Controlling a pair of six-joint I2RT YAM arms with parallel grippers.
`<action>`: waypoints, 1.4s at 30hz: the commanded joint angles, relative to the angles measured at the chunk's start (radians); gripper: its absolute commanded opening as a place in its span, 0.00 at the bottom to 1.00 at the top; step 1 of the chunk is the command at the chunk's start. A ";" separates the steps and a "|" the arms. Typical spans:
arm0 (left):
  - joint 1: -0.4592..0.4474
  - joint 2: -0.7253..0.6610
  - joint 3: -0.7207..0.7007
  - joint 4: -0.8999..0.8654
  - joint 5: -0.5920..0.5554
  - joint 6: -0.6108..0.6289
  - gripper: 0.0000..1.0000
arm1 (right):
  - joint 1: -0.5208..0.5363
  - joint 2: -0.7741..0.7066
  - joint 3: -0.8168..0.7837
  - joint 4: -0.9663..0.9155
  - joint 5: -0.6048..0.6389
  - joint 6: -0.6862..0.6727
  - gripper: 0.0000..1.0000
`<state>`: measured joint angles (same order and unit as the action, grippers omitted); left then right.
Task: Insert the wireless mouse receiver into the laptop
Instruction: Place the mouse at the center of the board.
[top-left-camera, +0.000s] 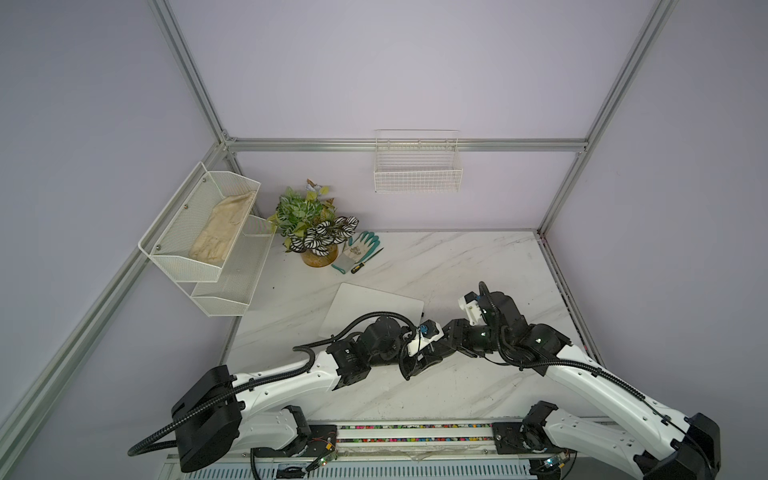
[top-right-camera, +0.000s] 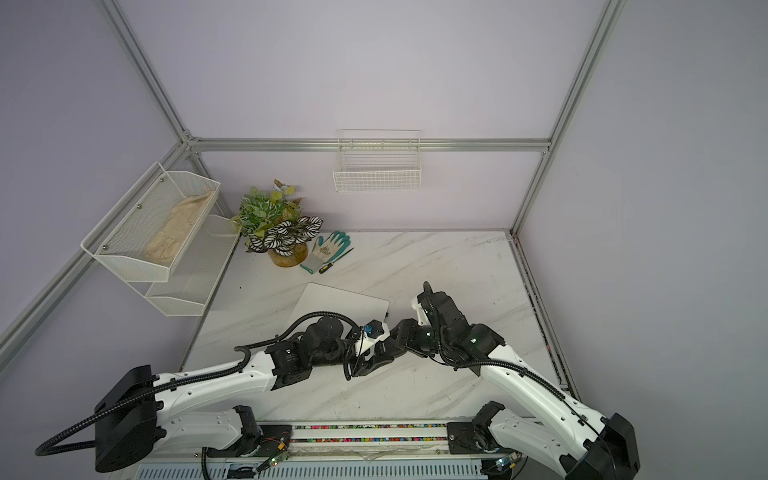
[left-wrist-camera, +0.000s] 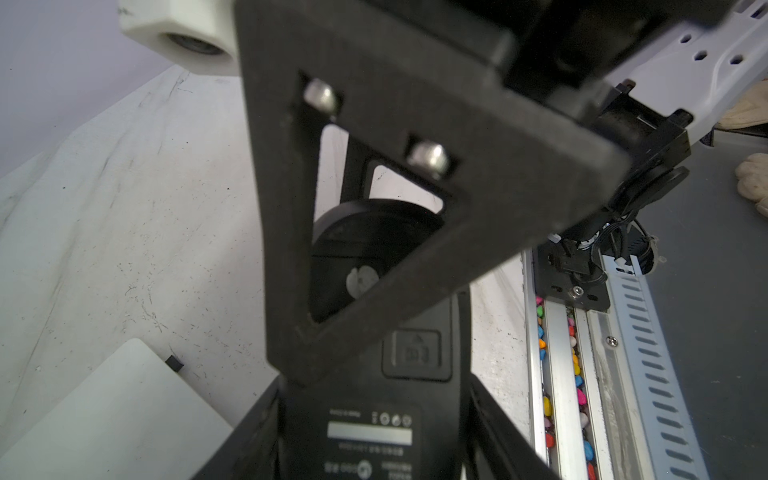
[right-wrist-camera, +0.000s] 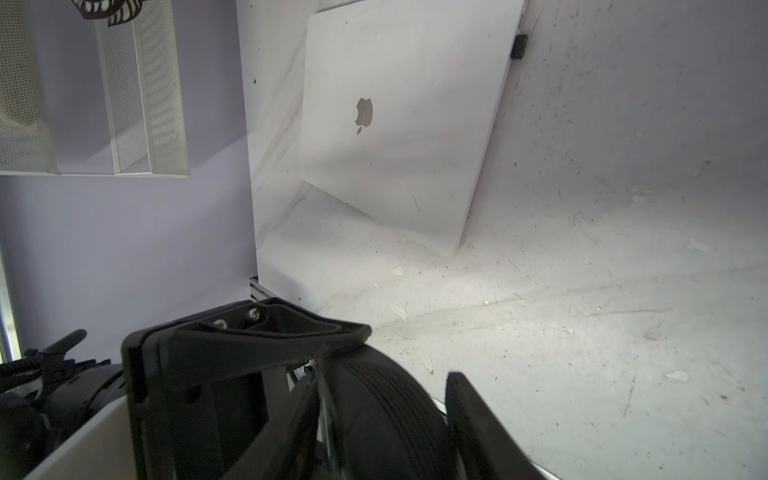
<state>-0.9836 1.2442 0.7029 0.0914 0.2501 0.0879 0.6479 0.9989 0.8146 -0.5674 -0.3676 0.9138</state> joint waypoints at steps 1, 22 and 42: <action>0.003 0.012 0.034 0.066 0.011 -0.012 0.34 | 0.002 -0.002 -0.006 0.047 -0.005 0.022 0.46; 0.006 -0.273 -0.074 -0.074 -0.185 -0.102 1.00 | 0.001 0.225 0.267 -0.270 0.253 -0.415 0.22; 0.010 -0.836 -0.164 -0.378 -0.382 -0.268 1.00 | 0.184 0.479 0.171 0.095 0.875 -1.015 0.24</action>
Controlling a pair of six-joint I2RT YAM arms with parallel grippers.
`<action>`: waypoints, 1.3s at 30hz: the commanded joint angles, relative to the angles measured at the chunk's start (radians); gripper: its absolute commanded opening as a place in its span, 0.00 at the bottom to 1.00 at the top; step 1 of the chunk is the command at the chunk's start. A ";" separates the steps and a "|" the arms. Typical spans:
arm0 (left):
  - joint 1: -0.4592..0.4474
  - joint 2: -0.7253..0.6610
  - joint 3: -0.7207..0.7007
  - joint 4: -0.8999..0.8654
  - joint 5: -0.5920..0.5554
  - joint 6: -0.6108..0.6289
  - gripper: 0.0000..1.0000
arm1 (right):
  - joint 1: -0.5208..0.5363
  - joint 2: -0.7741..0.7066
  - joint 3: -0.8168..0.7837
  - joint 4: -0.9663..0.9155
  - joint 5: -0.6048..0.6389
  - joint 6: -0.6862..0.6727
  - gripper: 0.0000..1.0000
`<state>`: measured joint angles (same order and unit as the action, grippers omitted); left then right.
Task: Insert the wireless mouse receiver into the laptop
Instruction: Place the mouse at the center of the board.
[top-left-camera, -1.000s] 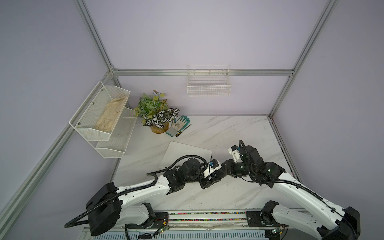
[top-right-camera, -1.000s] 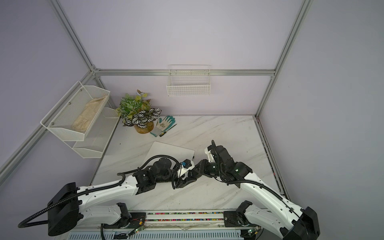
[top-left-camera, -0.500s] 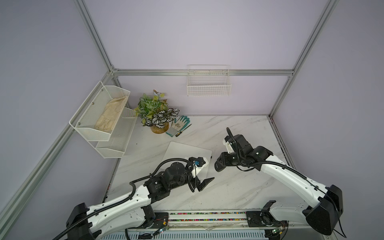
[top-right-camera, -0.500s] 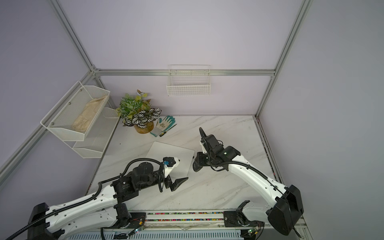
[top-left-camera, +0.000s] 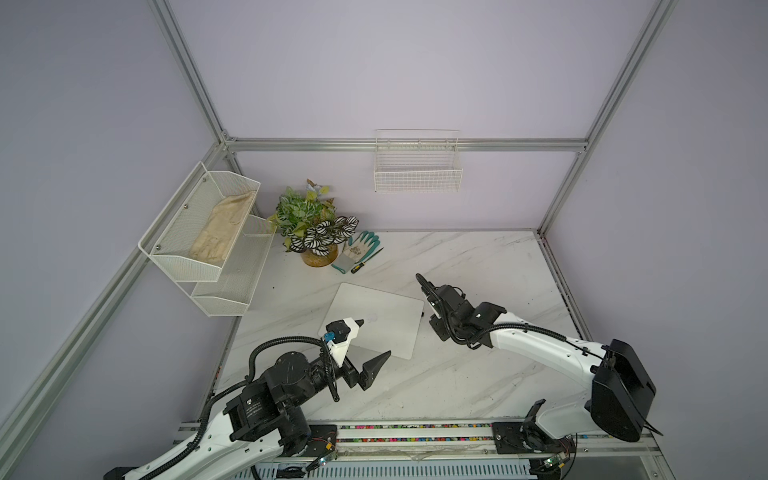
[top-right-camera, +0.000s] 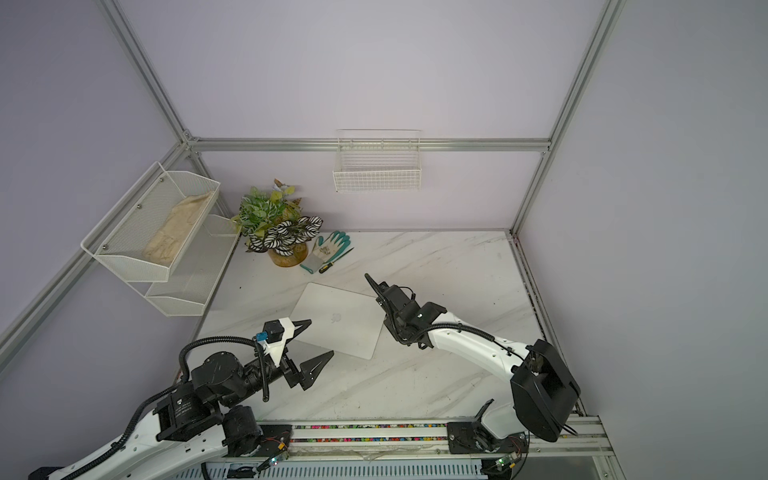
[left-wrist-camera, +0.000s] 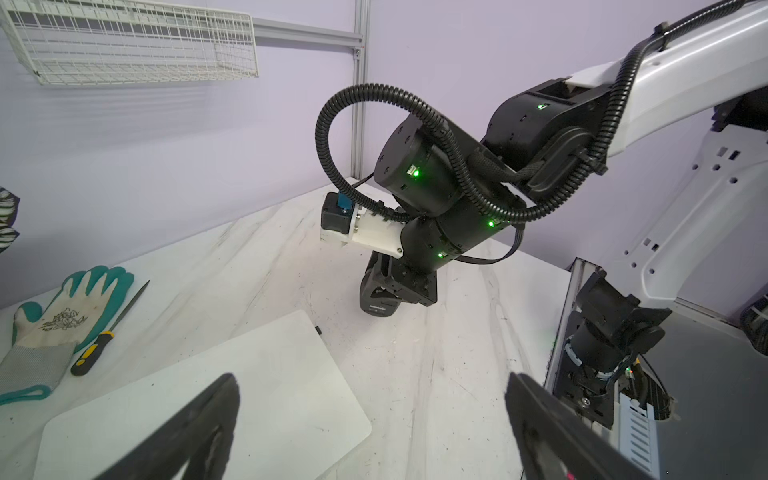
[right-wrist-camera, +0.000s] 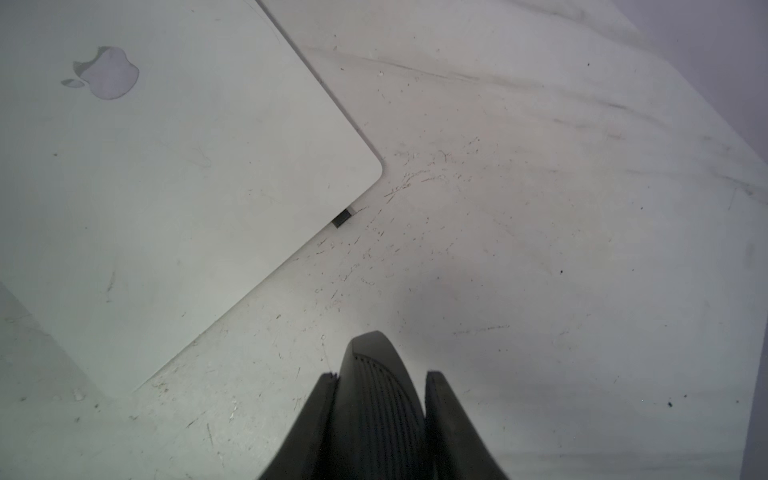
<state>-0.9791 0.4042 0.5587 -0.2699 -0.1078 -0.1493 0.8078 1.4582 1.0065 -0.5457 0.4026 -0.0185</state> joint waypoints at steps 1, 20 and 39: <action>0.005 0.010 -0.017 -0.017 -0.025 -0.029 1.00 | 0.033 0.022 -0.028 0.075 0.114 -0.087 0.25; 0.005 0.037 0.011 -0.003 -0.068 0.005 1.00 | 0.139 0.161 -0.063 0.034 0.155 -0.056 0.39; 0.004 0.009 0.029 -0.018 -0.089 0.036 1.00 | 0.181 0.177 -0.010 -0.139 0.172 0.026 0.79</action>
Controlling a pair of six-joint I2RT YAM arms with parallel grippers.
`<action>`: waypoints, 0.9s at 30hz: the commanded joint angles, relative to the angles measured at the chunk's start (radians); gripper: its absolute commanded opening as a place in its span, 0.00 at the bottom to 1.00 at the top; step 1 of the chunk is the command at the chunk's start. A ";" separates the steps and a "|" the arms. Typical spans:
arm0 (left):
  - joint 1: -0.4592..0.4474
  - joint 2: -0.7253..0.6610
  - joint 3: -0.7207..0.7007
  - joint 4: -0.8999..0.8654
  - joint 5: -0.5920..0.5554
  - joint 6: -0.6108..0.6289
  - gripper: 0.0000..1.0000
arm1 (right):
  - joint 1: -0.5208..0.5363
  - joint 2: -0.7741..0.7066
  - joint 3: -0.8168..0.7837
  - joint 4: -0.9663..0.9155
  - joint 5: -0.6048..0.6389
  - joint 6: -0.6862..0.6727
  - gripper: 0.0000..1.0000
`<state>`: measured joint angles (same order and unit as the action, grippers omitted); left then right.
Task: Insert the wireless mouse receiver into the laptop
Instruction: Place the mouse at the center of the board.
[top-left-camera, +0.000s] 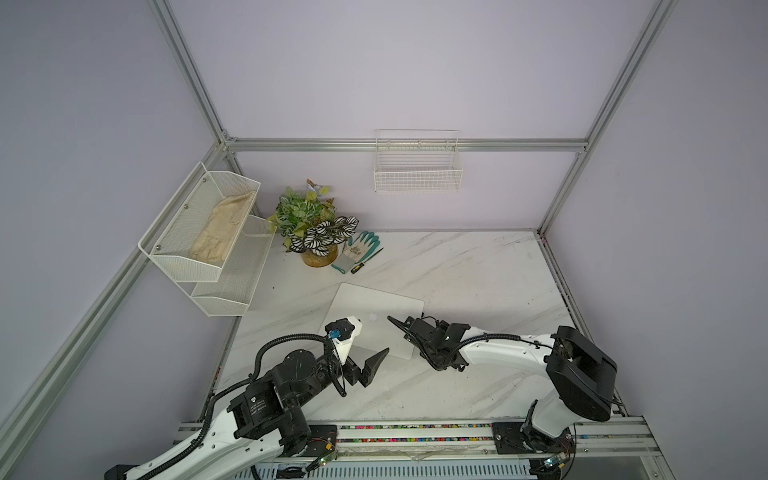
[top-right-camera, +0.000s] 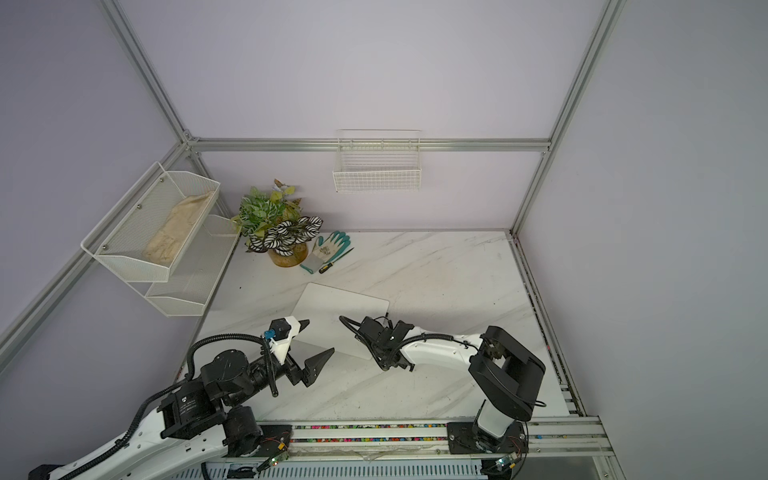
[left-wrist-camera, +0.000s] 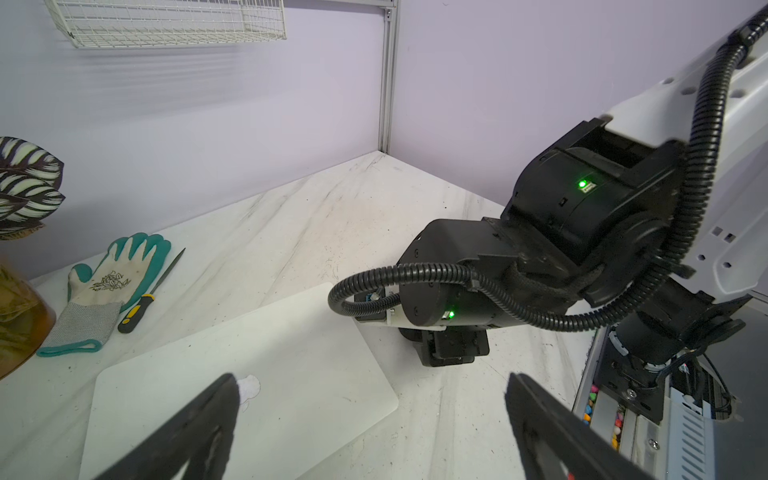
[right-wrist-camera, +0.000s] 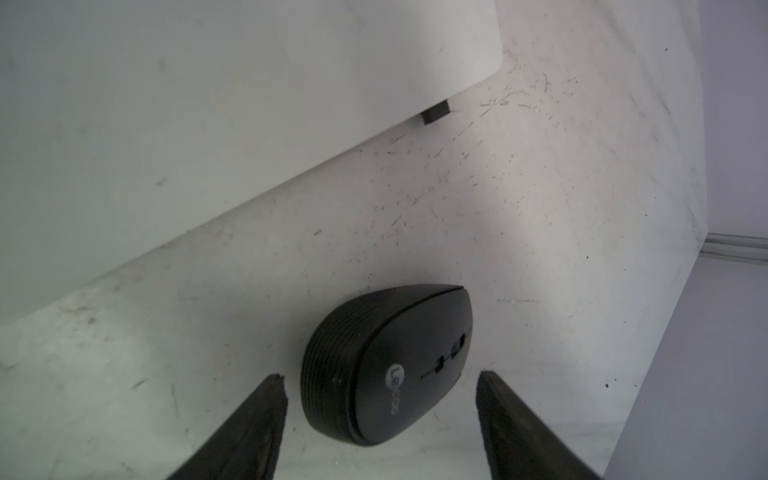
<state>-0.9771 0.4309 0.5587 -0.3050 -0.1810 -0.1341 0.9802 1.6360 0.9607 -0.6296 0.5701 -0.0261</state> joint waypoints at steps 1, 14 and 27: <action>0.003 -0.020 0.032 0.012 -0.016 0.021 1.00 | 0.008 -0.004 0.052 -0.074 0.001 0.057 0.80; 0.003 0.003 0.072 -0.017 -0.046 0.058 1.00 | -0.115 -0.215 0.185 -0.330 -0.265 1.068 0.93; 0.003 0.092 0.084 -0.024 -0.027 0.063 1.00 | -0.253 -0.154 0.016 -0.088 -0.416 1.222 0.91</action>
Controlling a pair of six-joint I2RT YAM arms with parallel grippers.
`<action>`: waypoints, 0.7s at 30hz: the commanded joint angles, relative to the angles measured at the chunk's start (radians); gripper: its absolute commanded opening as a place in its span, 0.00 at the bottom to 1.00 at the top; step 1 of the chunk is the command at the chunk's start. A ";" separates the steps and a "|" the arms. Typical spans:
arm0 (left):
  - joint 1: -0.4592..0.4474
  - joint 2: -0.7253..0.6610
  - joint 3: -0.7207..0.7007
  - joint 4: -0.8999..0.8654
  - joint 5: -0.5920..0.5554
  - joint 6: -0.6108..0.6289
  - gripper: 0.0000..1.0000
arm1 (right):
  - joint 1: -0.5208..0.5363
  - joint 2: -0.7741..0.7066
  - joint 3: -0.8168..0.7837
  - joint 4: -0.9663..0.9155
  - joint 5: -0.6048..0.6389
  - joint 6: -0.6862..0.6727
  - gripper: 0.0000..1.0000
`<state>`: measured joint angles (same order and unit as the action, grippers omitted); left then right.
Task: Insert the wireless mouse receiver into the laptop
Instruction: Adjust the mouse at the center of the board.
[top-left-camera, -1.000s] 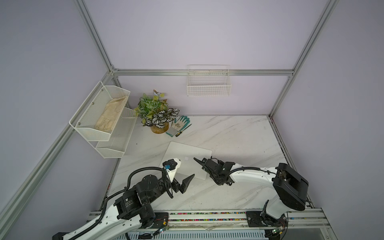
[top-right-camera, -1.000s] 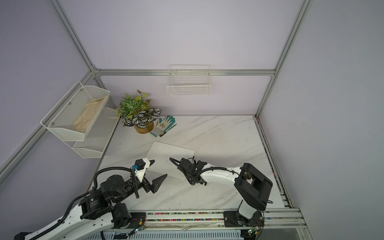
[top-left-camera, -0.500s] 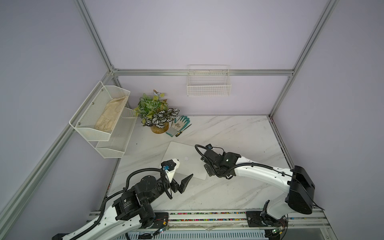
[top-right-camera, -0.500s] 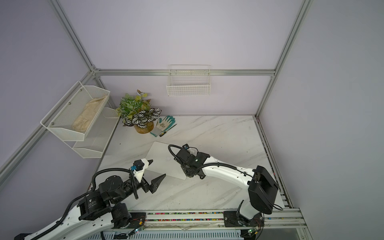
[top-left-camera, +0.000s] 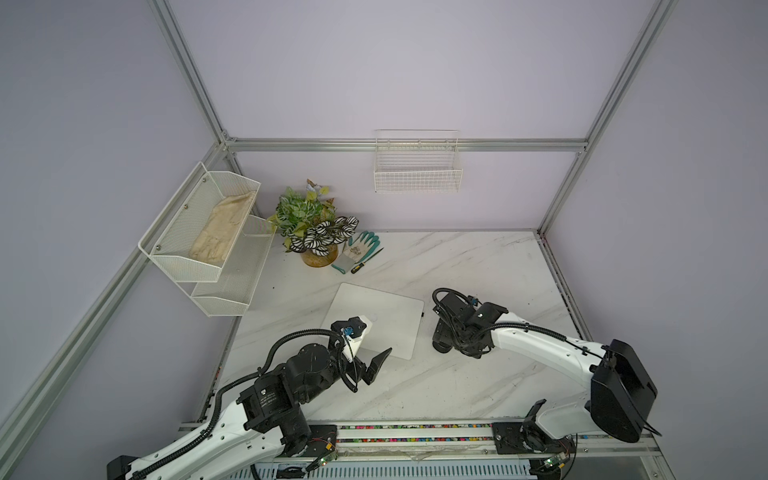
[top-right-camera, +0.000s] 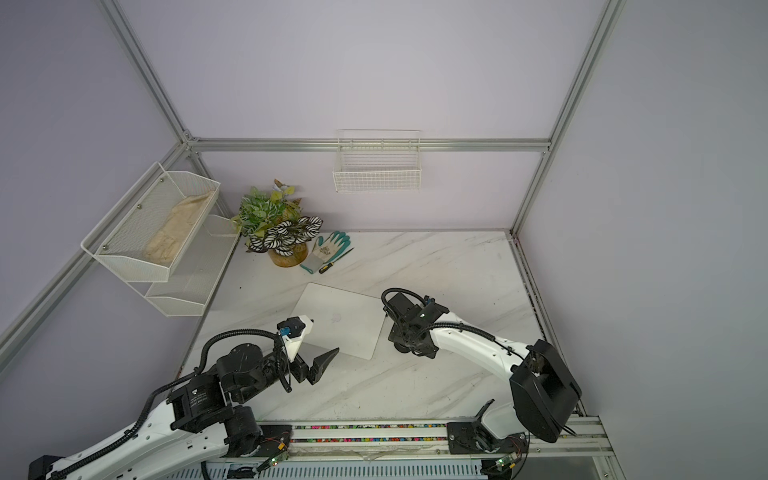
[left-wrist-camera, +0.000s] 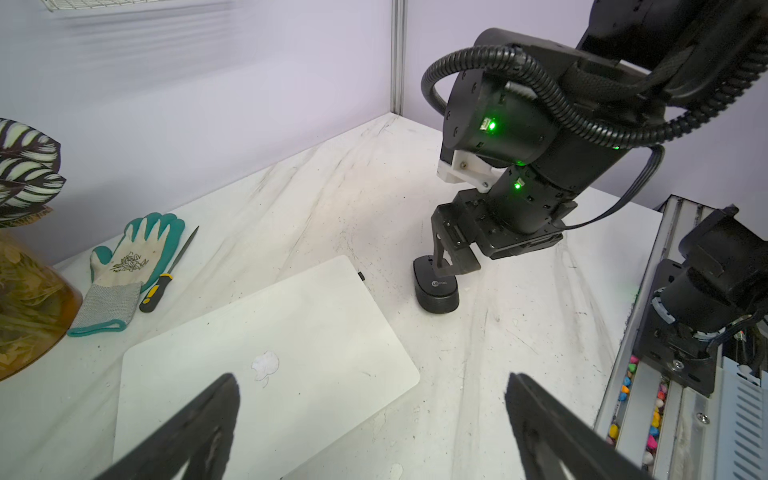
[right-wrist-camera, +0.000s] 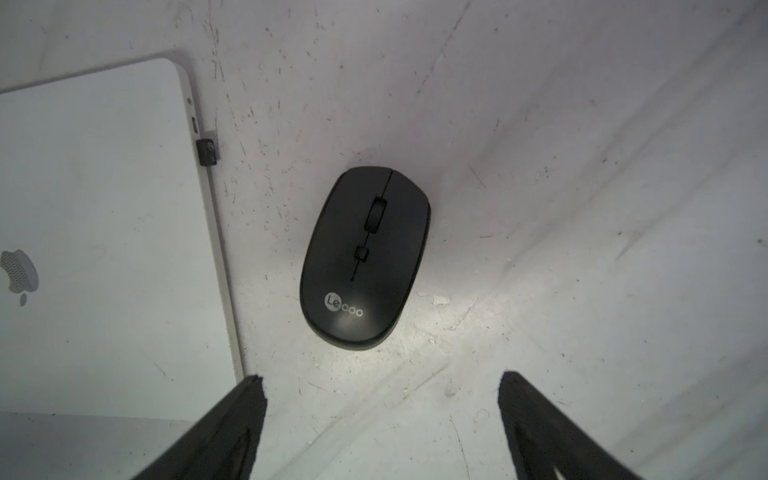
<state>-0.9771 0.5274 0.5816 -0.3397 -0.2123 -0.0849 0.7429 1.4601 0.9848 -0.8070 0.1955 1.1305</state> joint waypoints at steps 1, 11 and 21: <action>0.003 -0.004 0.062 0.012 0.005 0.015 1.00 | -0.021 0.037 -0.009 0.110 -0.050 0.064 0.91; 0.003 -0.020 0.052 0.003 -0.009 0.021 1.00 | -0.031 0.228 0.026 0.153 -0.040 -0.039 0.82; 0.003 -0.011 0.045 0.012 -0.021 0.017 1.00 | -0.031 0.261 0.023 0.157 0.021 -0.230 0.60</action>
<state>-0.9771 0.5175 0.5816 -0.3492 -0.2173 -0.0826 0.7151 1.7054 1.0031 -0.6540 0.1818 0.9825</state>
